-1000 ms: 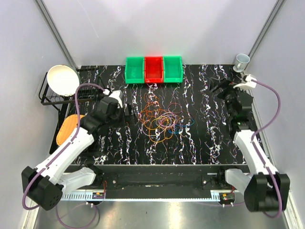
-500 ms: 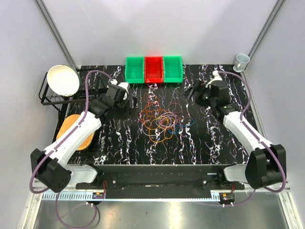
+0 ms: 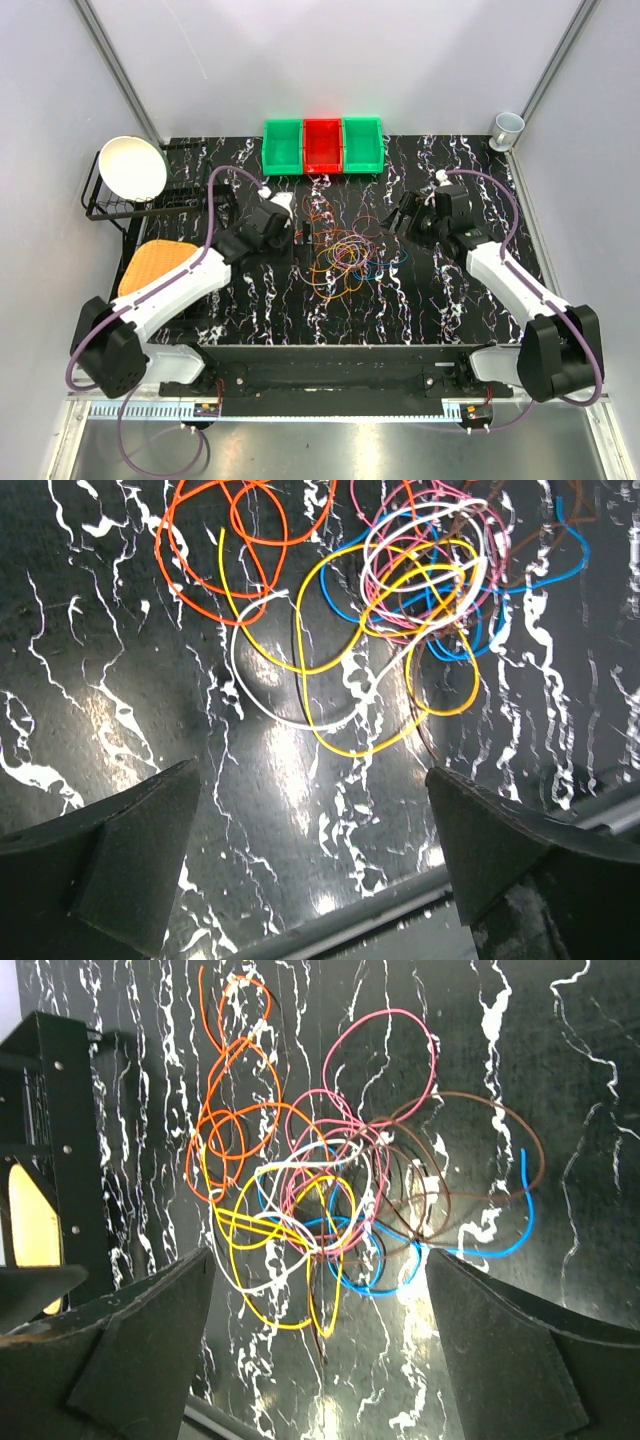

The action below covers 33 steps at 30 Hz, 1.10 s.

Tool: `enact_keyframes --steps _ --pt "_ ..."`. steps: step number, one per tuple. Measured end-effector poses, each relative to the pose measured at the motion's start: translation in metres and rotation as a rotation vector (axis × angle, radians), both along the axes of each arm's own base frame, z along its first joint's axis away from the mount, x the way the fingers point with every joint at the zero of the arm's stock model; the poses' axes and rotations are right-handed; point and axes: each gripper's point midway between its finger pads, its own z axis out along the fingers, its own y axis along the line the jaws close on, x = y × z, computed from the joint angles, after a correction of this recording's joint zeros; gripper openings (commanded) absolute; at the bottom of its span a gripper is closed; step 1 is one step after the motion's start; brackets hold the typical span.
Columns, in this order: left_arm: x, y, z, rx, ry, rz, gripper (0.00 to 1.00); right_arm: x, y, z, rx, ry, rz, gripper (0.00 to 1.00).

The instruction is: Untangle the cables

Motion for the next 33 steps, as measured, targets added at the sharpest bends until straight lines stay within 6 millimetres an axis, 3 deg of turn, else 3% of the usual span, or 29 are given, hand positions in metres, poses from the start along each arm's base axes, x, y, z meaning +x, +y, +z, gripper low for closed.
enact_keyframes --steps 4,9,14,23,33 --pt "0.002 -0.004 -0.015 0.042 0.014 0.015 0.98 -0.007 -0.004 0.005 -0.022 -0.009 0.008 0.93" --pt "0.005 -0.008 -0.026 0.072 0.02 0.036 0.83 -0.017 -0.008 0.013 -0.028 -0.04 0.017 0.93" --pt "0.01 -0.023 -0.034 0.088 0.009 0.013 0.76 -0.029 -0.012 0.016 -0.027 -0.05 0.012 0.92" --pt "0.024 -0.053 -0.067 0.14 0.019 -0.04 0.68 -0.044 -0.014 -0.005 -0.027 0.007 0.012 0.91" --pt "0.048 -0.065 -0.088 0.187 -0.007 -0.031 0.62 -0.046 -0.014 -0.006 -0.028 0.013 0.014 0.91"
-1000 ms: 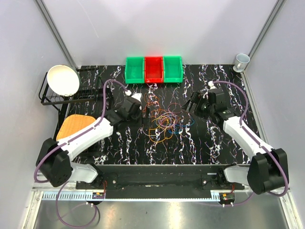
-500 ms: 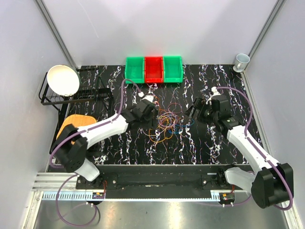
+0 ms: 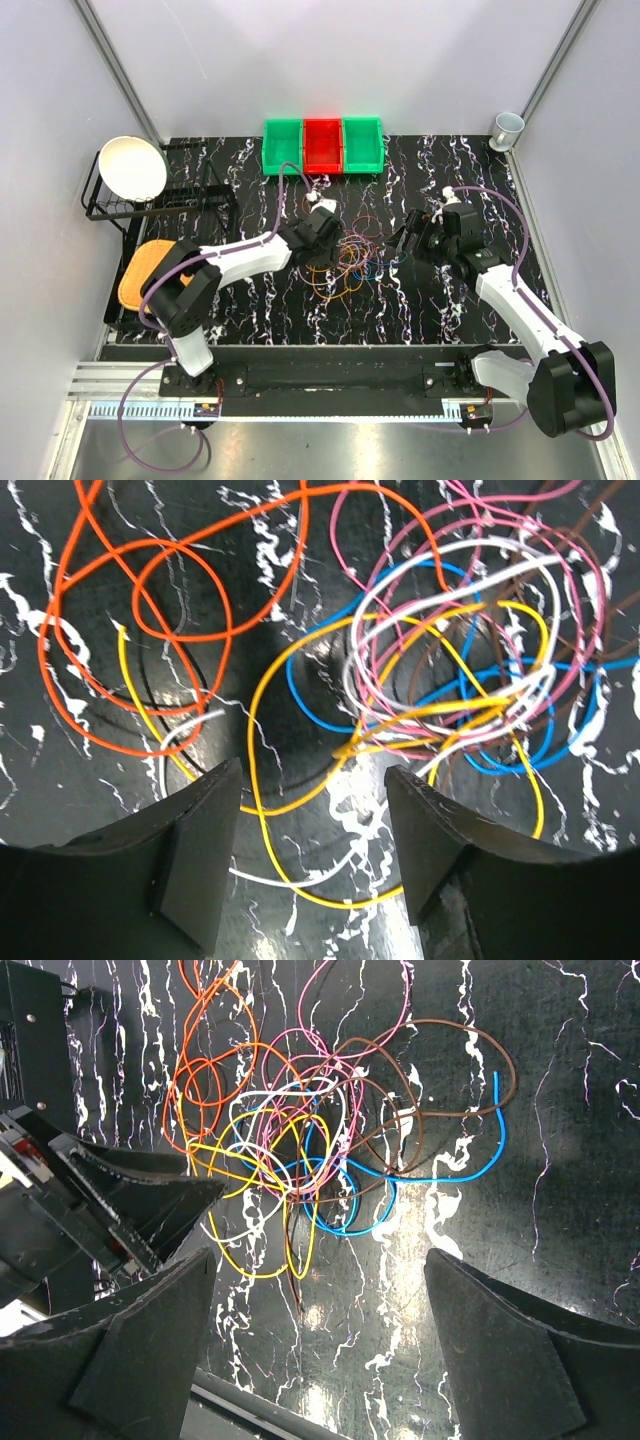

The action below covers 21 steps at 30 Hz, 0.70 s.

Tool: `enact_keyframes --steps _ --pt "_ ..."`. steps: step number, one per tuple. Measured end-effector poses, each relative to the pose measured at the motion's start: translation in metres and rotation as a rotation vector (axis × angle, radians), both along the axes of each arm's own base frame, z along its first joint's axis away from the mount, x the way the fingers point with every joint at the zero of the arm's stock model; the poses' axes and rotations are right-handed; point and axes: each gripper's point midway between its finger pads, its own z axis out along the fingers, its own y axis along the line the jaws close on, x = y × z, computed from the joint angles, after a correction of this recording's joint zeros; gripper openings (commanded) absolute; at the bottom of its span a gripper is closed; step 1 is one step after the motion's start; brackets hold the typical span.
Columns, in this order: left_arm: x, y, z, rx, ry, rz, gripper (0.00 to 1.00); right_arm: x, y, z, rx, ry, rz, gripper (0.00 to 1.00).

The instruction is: Untangle the cables

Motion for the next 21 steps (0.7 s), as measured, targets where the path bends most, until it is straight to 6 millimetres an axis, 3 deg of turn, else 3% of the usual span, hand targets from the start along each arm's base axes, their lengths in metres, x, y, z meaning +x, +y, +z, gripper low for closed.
enact_keyframes --steps 10,18,21 --pt "0.018 0.001 -0.008 0.049 -0.027 0.061 0.53 0.0 0.003 -0.01 0.0 0.036 0.012 0.9" --pt "0.017 0.014 -0.03 0.123 0.005 0.121 0.47 0.0 0.004 -0.02 -0.003 0.07 0.02 0.9" --pt "0.015 0.018 -0.035 0.14 0.018 0.14 0.39 0.001 0.005 -0.024 -0.006 0.08 0.02 0.9"
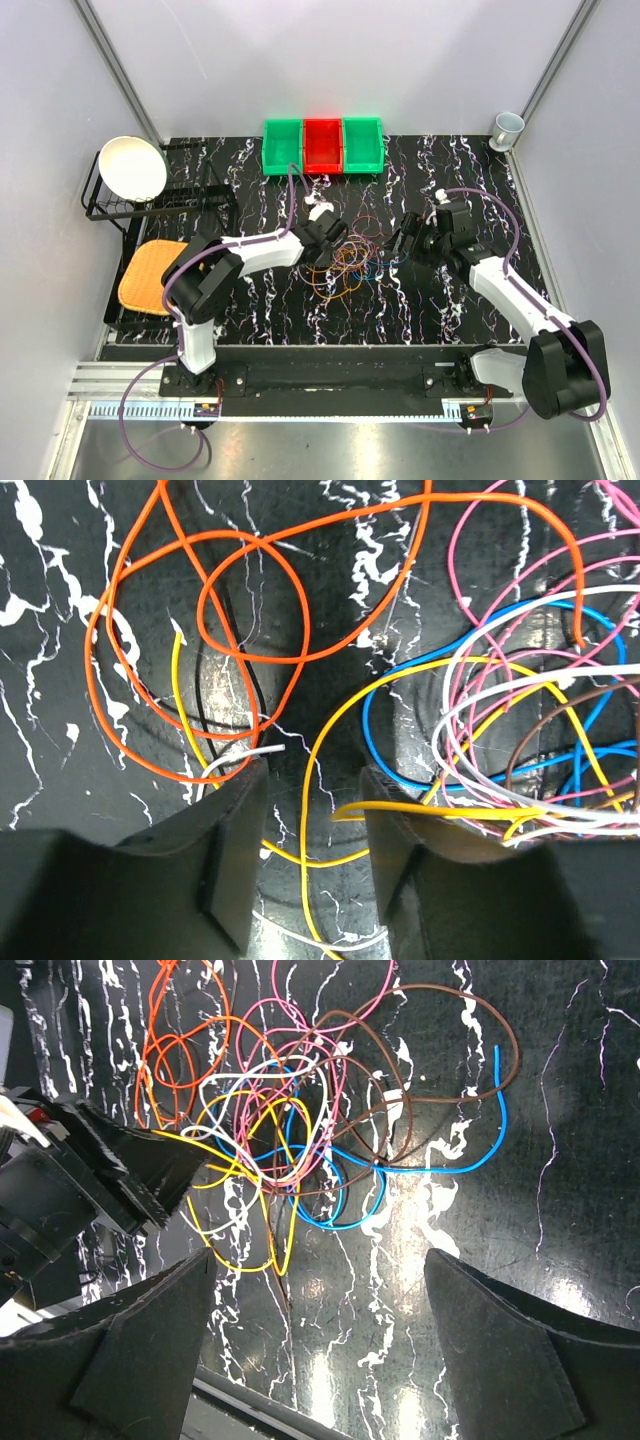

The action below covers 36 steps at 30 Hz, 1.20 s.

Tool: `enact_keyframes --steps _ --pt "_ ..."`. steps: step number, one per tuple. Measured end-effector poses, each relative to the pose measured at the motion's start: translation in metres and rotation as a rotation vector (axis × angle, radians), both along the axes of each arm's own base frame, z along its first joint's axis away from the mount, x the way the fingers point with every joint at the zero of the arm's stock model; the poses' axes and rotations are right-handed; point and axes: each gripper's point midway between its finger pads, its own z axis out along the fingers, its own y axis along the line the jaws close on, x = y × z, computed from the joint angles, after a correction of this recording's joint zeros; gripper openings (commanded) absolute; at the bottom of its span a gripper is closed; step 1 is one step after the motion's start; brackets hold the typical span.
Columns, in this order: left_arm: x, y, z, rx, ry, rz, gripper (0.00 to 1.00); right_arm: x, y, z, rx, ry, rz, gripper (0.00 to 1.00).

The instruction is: Untangle the cables

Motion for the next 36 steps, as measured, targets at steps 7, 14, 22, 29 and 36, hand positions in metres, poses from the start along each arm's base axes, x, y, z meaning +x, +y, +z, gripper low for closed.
enact_keyframes --steps 7,14,22,29,36 --pt "0.0 0.0 -0.002 -0.01 0.003 0.04 0.06 0.002 0.001 -0.009 -0.006 0.023 0.001 0.9" --pt "0.0 0.0 -0.002 -0.012 0.002 0.05 0.0 0.002 0.001 -0.015 -0.011 0.045 0.003 0.89" --pt "-0.013 -0.009 0.063 0.005 -0.054 -0.016 0.0 0.002 0.005 -0.01 0.006 0.032 0.021 0.9" --pt "-0.007 -0.024 0.254 -0.261 -0.366 -0.102 0.0 0.002 0.007 0.022 0.039 -0.065 0.031 0.91" --pt "-0.034 0.007 0.323 -0.387 -0.529 -0.139 0.14 0.0 0.007 0.055 0.073 -0.168 0.036 0.91"
